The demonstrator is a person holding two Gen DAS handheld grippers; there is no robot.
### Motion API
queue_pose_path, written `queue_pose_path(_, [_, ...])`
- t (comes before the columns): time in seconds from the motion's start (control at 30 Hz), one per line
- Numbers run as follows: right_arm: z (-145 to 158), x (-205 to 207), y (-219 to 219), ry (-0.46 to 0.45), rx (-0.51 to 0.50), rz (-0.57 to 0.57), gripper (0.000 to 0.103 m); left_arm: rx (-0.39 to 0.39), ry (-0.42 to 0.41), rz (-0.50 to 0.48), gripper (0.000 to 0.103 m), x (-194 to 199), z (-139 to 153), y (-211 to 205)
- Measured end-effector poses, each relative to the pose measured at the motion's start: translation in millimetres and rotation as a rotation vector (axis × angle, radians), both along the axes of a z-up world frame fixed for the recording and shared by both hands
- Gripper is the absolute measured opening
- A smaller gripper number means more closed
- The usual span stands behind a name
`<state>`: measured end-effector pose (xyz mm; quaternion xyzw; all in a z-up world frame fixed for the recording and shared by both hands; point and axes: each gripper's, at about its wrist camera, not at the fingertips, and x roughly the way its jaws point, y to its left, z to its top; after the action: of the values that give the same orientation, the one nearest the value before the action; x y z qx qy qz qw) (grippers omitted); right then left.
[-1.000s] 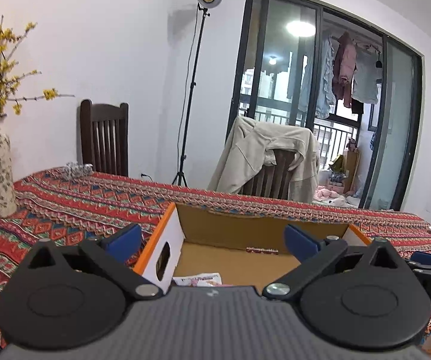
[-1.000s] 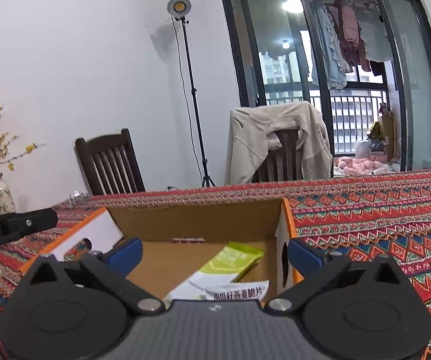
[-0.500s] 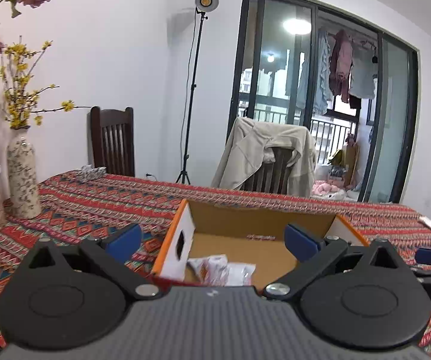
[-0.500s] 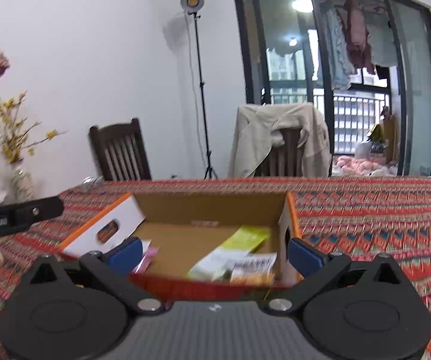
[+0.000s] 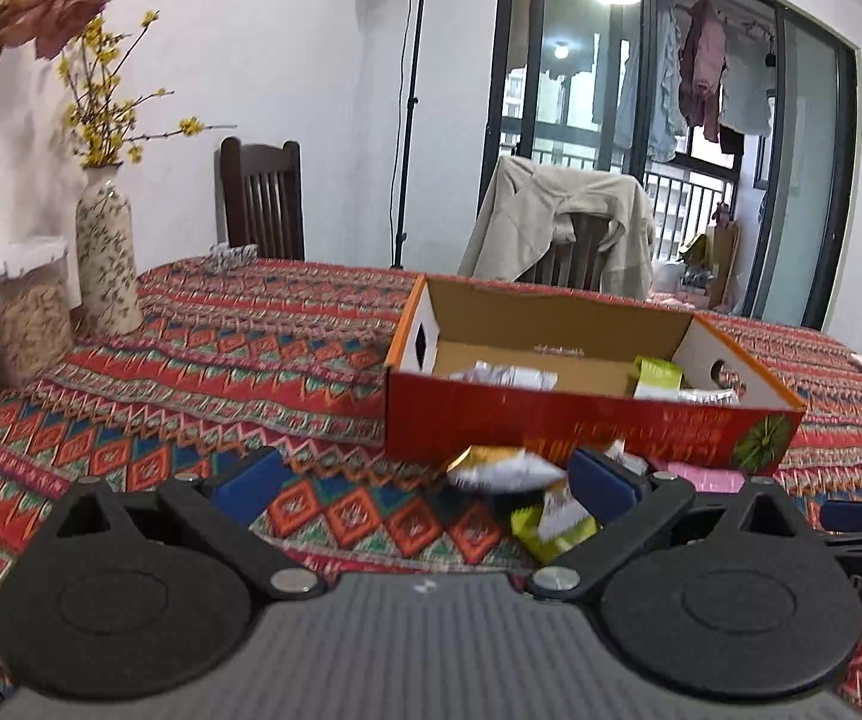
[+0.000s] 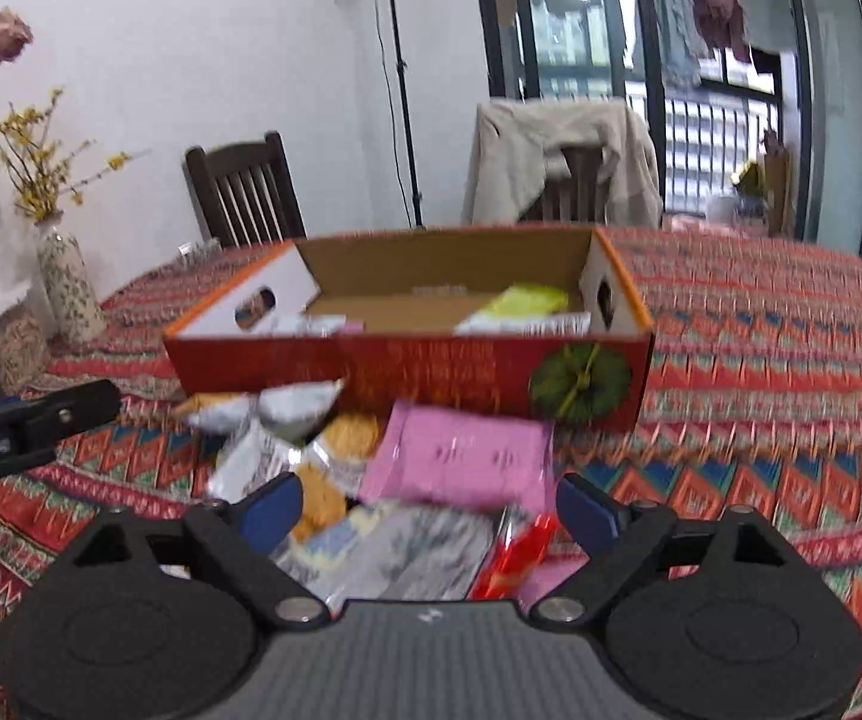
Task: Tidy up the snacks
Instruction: 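Grasp a silver foil packet with the right tool while the left tool grasps a white packet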
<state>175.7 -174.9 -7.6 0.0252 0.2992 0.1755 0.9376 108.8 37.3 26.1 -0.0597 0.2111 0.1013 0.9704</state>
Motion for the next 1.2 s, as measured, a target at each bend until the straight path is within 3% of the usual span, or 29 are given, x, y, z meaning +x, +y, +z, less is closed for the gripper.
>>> queue_pose_path(0.13, [-9,-9,7,0.023,-0.020,0.008,0.087,0.000,0.015,0.001,0.103,-10,-3,-1])
queue_pose_path(0.2, [-14,-13,7,0.034,-0.021,0.019,0.075,-0.003,0.017,0.001,0.103,-13,-4,-1])
queue_pose_path(0.67, [-17,-33,0,-0.008,-0.082,0.057,0.064,-0.008,0.076,-0.057,0.103,-19,-18,-15])
queue_pose_path(0.73, [-17,-37,-1,-0.019,-0.074,0.057,0.060,-0.007,0.094,-0.054,0.103,-19,-23,-16])
queue_pose_path(0.8, [-14,-40,-6,-0.031,-0.043,0.046,0.043,-0.018,0.109,-0.060,0.103,-20,-28,-17])
queue_pose_path(1.2, [0,-53,-45,-0.116,0.074,-0.009,0.042,0.020,0.145,-0.129,0.103,-19,-34,-42])
